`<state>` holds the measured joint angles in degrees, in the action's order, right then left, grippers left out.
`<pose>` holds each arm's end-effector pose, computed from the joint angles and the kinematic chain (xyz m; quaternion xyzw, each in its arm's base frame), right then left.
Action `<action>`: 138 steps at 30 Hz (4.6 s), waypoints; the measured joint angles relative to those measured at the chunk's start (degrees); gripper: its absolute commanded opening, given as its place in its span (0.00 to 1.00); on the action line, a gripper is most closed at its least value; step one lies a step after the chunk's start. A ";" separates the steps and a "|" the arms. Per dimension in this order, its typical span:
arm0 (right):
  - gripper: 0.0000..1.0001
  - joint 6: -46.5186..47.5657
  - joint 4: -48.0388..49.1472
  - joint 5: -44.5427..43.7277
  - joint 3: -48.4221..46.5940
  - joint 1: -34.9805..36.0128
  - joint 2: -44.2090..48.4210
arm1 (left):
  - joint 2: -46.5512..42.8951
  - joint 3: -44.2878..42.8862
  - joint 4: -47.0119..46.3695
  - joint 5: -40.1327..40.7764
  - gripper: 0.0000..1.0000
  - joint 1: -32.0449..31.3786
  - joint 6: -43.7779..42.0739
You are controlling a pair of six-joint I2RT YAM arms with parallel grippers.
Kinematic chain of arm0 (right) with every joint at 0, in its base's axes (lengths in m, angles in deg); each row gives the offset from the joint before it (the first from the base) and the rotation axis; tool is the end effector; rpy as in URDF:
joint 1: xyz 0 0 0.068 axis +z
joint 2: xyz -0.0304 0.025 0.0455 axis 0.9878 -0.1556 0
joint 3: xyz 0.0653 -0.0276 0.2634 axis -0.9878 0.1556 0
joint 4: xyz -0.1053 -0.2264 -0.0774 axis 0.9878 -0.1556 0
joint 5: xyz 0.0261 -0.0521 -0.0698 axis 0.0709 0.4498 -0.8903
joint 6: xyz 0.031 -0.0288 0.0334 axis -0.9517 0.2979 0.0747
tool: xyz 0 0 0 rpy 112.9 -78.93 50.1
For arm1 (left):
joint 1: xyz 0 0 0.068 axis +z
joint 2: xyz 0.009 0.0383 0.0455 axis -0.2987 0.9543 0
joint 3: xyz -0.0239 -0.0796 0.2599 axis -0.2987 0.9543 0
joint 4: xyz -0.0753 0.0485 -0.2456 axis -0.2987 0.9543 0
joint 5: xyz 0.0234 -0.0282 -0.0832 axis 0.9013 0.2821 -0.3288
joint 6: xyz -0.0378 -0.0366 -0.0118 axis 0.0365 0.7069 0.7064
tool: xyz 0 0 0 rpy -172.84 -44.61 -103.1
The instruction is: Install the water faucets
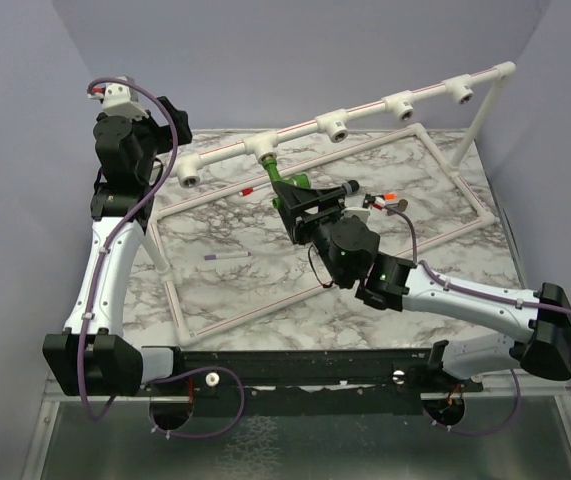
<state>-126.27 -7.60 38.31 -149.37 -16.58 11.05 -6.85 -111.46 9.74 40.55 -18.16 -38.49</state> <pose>0.1531 0.2650 0.3611 0.3905 0.5900 0.5840 0.3980 0.2957 -0.0048 0.4307 -0.0917 0.7051 -0.1127 0.6941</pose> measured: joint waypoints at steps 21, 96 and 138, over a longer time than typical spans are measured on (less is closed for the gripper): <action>0.67 17.18 2.60 4.04 6.45 -0.09 10.34 | -0.22 0.15 0.00 0.02 0.97 -0.09 -0.09; 0.63 167.60 6.56 24.02 0.37 0.74 0.15 | -0.22 0.70 -1.60 -2.60 0.98 0.28 0.76; 0.01 132.65 19.17 10.69 -1.18 3.58 -4.28 | -0.24 0.70 -1.60 -2.64 0.98 0.33 0.94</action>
<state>6.38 11.57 49.00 -150.55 -12.99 6.76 -7.09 -110.76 8.15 37.90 -17.83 -37.55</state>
